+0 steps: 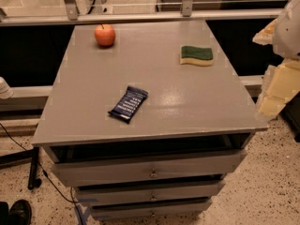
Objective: Move rxbar blueberry near apple
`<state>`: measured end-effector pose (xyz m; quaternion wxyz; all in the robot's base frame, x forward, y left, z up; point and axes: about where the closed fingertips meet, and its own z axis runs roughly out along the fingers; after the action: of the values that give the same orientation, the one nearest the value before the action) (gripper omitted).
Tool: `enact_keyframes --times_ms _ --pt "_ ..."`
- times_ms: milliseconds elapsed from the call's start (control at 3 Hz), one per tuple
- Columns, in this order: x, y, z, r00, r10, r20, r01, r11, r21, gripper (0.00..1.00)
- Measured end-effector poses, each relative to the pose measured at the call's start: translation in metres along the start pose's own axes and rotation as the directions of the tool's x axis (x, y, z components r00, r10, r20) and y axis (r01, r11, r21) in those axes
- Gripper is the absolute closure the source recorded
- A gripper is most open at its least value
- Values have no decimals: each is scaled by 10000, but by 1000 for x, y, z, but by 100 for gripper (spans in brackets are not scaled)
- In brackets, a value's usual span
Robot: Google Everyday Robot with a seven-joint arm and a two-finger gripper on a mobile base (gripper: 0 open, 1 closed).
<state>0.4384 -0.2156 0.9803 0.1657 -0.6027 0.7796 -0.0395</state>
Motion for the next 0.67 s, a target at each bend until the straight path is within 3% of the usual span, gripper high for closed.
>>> enact_keyframes --times_ms 333,667 --pt "0 0 0 10000 0 1 0 10000 2 0" --pt "-17 -5 14 9975 -201 683 199 9998 25 0"
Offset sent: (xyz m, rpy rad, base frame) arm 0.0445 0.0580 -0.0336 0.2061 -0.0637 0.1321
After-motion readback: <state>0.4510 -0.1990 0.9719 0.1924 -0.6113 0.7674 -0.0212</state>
